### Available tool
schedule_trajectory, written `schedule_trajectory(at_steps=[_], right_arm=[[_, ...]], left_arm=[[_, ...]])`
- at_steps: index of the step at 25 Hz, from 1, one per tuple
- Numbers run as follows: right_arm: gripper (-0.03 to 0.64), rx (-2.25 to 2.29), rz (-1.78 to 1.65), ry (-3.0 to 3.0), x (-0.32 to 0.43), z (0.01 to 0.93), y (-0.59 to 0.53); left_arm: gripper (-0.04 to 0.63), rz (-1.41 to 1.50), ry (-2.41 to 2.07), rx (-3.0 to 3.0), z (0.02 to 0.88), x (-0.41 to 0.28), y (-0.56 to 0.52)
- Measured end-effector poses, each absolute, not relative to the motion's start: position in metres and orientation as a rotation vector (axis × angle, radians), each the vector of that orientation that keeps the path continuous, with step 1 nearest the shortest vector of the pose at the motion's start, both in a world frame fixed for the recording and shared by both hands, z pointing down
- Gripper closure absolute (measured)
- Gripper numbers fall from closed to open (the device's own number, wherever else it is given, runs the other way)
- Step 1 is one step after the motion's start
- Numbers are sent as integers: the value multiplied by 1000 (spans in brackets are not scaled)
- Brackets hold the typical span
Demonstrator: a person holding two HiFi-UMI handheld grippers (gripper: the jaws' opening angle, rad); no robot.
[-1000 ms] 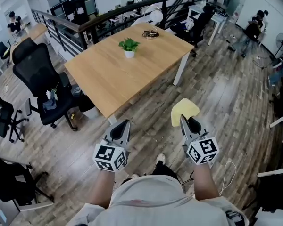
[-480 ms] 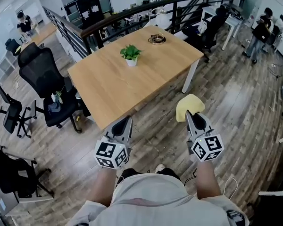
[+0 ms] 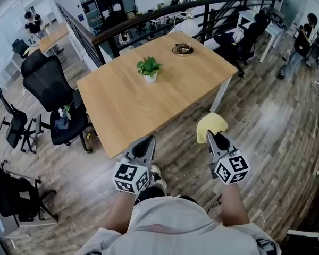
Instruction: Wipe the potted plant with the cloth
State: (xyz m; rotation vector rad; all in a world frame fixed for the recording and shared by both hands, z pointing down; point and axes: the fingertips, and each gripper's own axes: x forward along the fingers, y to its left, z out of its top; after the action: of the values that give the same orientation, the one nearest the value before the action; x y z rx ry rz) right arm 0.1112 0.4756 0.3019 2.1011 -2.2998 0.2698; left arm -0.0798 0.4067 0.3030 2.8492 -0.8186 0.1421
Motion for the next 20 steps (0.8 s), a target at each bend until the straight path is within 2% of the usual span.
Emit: schedule_trajectory(at_steps=[10, 20], right_arm=[[522, 2010, 275, -2270, 126, 300, 345], [520, 1894, 265, -2306, 98, 295, 203]], left_arm=[[578, 115, -793, 2802, 314, -51, 281], [578, 106, -870, 2742, 324, -85, 158]])
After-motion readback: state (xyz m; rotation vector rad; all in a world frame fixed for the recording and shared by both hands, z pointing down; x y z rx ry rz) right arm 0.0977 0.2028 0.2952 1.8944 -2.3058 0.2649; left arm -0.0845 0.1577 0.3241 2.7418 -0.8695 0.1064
